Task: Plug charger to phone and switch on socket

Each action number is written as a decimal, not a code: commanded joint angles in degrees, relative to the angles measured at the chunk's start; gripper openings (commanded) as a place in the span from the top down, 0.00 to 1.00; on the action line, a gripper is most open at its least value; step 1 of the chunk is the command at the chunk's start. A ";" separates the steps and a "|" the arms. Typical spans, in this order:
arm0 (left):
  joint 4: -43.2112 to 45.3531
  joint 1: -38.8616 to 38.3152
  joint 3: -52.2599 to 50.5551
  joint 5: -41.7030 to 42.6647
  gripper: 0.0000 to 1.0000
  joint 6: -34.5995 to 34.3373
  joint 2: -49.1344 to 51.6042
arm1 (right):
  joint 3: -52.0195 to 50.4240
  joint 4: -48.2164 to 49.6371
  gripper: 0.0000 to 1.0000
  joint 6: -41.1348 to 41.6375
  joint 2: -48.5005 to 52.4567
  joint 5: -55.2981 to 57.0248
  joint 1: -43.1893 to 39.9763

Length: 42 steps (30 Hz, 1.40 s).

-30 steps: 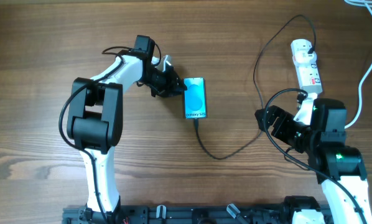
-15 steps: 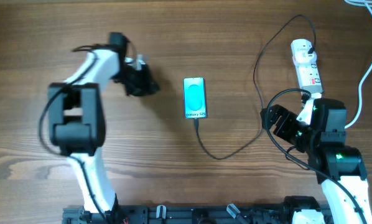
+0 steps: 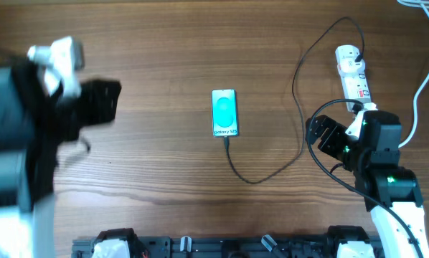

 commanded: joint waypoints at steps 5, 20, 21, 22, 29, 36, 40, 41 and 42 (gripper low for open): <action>-2.47 -1.01 -15.34 -2.49 0.63 2.29 -29.44 | 0.61 0.20 0.00 -0.72 0.07 1.20 -0.22; 0.48 -1.01 -34.95 -5.66 0.00 1.86 -55.45 | 0.63 2.32 0.00 -0.74 -0.07 1.22 -0.22; 0.70 -1.01 -36.39 -5.66 0.00 1.86 -55.45 | 0.61 3.06 0.00 -0.76 -0.17 1.25 -0.22; 0.85 -1.01 -37.57 -5.66 0.00 1.86 -55.45 | 0.61 3.89 0.01 -0.79 -0.37 1.40 -0.22; 26.49 -1.01 -47.58 3.48 0.00 -2.69 -55.45 | 0.63 20.98 0.00 -4.04 -5.42 5.51 -0.22; 45.29 -1.01 -54.18 4.48 0.00 -2.01 -55.45 | 0.61 48.61 0.00 -19.69 -10.27 5.55 -0.22; 45.94 -1.01 -56.30 4.48 0.00 -2.03 -55.47 | 0.63 58.12 0.00 -29.64 -11.74 6.95 0.00; 46.84 -1.01 -56.48 4.48 0.00 -2.03 -55.47 | 0.63 59.52 0.00 -30.95 -12.13 9.35 0.17; 48.11 -1.01 -56.50 4.46 0.00 -2.01 -55.47 | 0.63 60.81 0.00 -30.95 -12.37 11.87 0.15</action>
